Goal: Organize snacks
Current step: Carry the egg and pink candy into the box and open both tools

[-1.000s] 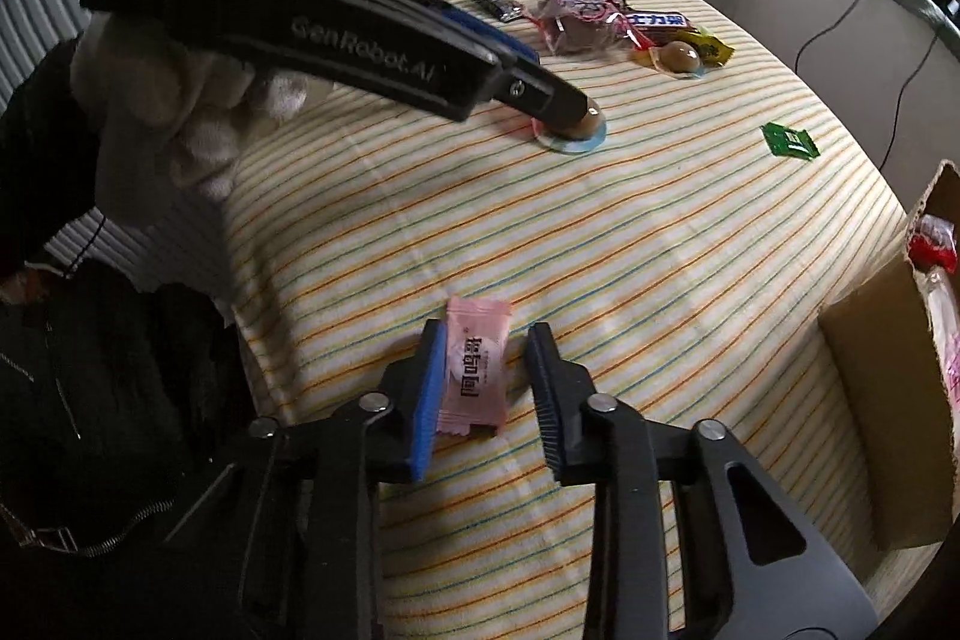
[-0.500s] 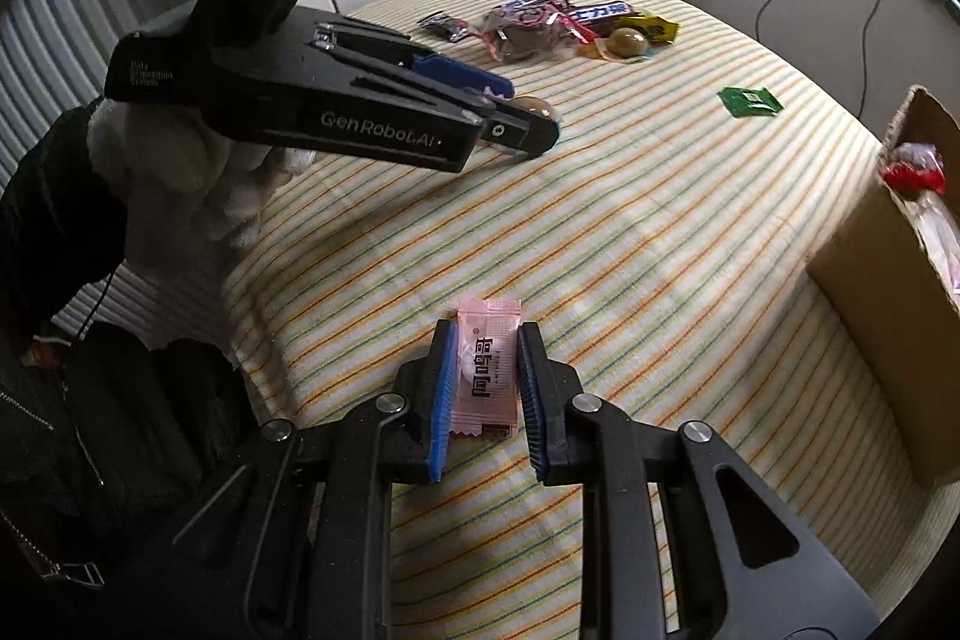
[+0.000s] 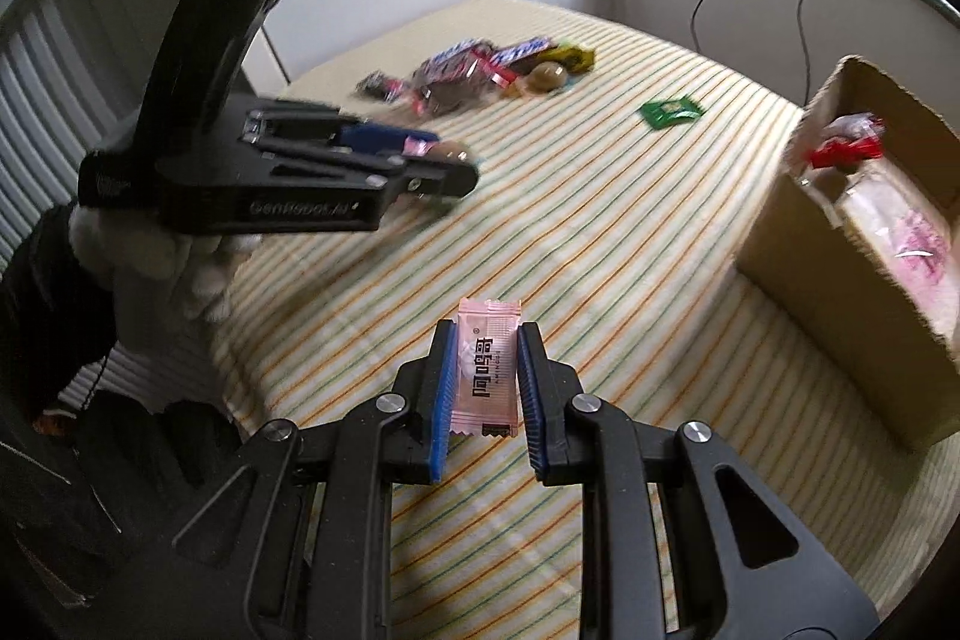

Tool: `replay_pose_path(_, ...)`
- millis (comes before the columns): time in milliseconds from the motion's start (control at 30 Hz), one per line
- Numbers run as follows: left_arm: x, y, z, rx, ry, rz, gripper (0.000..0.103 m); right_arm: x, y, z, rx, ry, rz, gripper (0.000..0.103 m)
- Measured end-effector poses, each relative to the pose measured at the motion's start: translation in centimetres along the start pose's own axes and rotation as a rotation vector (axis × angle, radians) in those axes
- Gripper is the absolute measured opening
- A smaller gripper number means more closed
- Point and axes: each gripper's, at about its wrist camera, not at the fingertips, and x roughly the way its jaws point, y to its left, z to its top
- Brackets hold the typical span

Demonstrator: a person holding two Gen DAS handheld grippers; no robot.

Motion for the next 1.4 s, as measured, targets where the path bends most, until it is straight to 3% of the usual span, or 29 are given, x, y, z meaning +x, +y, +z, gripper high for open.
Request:
replay_pose_path(300, -1.0, -2.2, 2.5, 0.021, -0.053, -0.063, 0.036, -2.7, -2.9, 0.8, 0.050, -0.066, -0.044, 0.021)
replay_pose_path(700, 0.2, -8.2, 6.8, 0.108, -0.105, -0.147, 0.036, -7.3, -8.8, 1.1, 0.154, -0.160, -0.150, 0.021)
replay_pose_path(1400, 4.3, -12.9, 10.4, 0.170, -0.074, -0.189, 0.036, -9.0, -16.7, 0.9, 0.270, -0.181, -0.281, 0.021)
